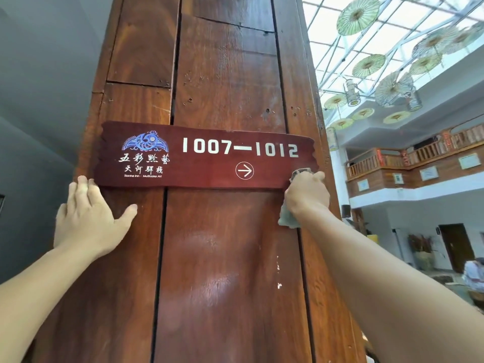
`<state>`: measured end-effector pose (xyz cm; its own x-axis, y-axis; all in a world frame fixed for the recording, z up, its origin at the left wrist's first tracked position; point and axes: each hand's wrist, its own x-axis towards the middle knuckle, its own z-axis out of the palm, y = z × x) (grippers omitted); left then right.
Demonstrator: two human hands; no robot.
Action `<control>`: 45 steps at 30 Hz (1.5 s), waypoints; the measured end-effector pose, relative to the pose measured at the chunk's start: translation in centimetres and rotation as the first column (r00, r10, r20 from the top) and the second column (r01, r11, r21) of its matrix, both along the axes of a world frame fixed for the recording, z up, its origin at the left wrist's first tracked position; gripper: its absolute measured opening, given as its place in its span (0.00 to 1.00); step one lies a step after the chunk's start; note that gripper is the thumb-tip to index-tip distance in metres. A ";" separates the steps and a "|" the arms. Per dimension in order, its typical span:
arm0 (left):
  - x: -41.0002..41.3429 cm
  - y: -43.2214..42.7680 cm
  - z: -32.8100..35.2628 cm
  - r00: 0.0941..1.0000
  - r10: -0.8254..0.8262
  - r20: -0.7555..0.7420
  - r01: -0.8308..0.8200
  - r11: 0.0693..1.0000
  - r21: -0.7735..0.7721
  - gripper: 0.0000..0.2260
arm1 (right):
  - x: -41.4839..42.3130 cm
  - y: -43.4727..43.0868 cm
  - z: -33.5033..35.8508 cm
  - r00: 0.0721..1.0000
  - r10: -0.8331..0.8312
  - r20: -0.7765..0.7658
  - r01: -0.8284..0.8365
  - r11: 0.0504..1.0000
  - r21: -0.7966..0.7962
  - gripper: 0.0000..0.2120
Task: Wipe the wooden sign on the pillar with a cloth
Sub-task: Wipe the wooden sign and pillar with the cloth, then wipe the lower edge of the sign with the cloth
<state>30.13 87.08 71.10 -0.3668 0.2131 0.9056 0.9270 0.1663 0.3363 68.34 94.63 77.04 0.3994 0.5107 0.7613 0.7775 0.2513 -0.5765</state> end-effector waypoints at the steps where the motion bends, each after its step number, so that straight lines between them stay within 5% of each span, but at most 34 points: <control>1: -0.1 -0.8 0.4 0.999 -0.024 0.026 0.025 0.997 -0.075 0.48 | -0.3 -1.0 -0.7 0.995 0.092 0.024 -0.091 0.995 -0.035 0.17; 4: 0.6 -3.9 0.6 0.971 -0.155 0.182 0.196 0.952 -0.236 0.47 | -2.5 -5.0 -3.3 0.913 0.355 0.200 -0.298 0.917 -0.266 0.15; 9: 5.3 -9.7 -5.7 0.849 -0.406 0.337 0.502 0.818 -0.280 0.36 | -9.4 -11.7 -9.2 0.739 0.674 -0.001 -0.639 0.700 -0.319 0.04; 11: 6.9 -12.9 -9.5 0.620 -0.565 0.545 0.759 0.609 -0.232 0.30 | -12.8 -14.5 -12.2 0.610 0.775 -0.166 -0.770 0.530 -0.355 0.05; 14: 6.6 -18.2 -14.7 0.231 -0.587 0.776 0.941 0.337 -0.025 0.23 | -17.4 -18.8 -17.4 0.340 0.772 -0.537 -0.910 0.127 -0.394 0.11; 17: 3.0 -22.0 -20.2 0.118 -0.553 0.825 0.914 0.384 0.127 0.10 | -20.9 -22.3 -23.2 0.199 0.658 -0.727 -0.930 -0.108 -0.352 0.15; 20: -1.5 -25.7 -25.7 -0.070 -0.458 0.886 0.879 0.392 0.272 0.12 | -23.5 -25.1 -29.6 0.058 0.546 -0.836 -0.975 -0.148 -0.164 0.22; 23: -5.2 -29.7 -31.5 -0.275 -0.328 0.904 0.819 0.411 0.399 0.15 | -26.1 -28.5 -36.9 0.043 0.417 -0.908 -0.987 -0.121 -0.103 0.27; 27: -7.9 -35.0 -39.9 -0.451 -0.226 0.863 0.718 0.483 0.502 0.17 | -29.0 -34.3 -46.1 0.129 0.265 -0.956 -0.916 -0.337 -0.217 0.28; 31: -9.5 -39.6 -47.9 -0.573 -0.247 0.782 0.569 0.566 0.596 0.19 | -30.5 -38.3 -54.2 -0.043 -0.014 -0.999 -0.932 -0.360 0.045 0.25; 34: -9.8 -42.5 -52.9 -0.628 -0.268 0.731 0.461 0.628 0.627 0.21 | -31.5 -40.1 -58.0 -0.143 -0.103 -0.984 -0.897 -0.408 0.173 0.22; 38: -9.7 -45.2 -56.7 -0.682 -0.284 0.674 0.360 0.671 0.648 0.22 | -33.2 -38.8 -60.5 0.006 -0.071 -0.997 -0.905 -0.425 0.025 0.31; 45: -10.9 -45.6 -57.9 -0.525 -0.276 0.805 0.369 0.778 0.508 0.29 | -35.8 -35.9 -63.2 0.061 -0.113 -0.992 -0.868 -0.497 0.003 0.42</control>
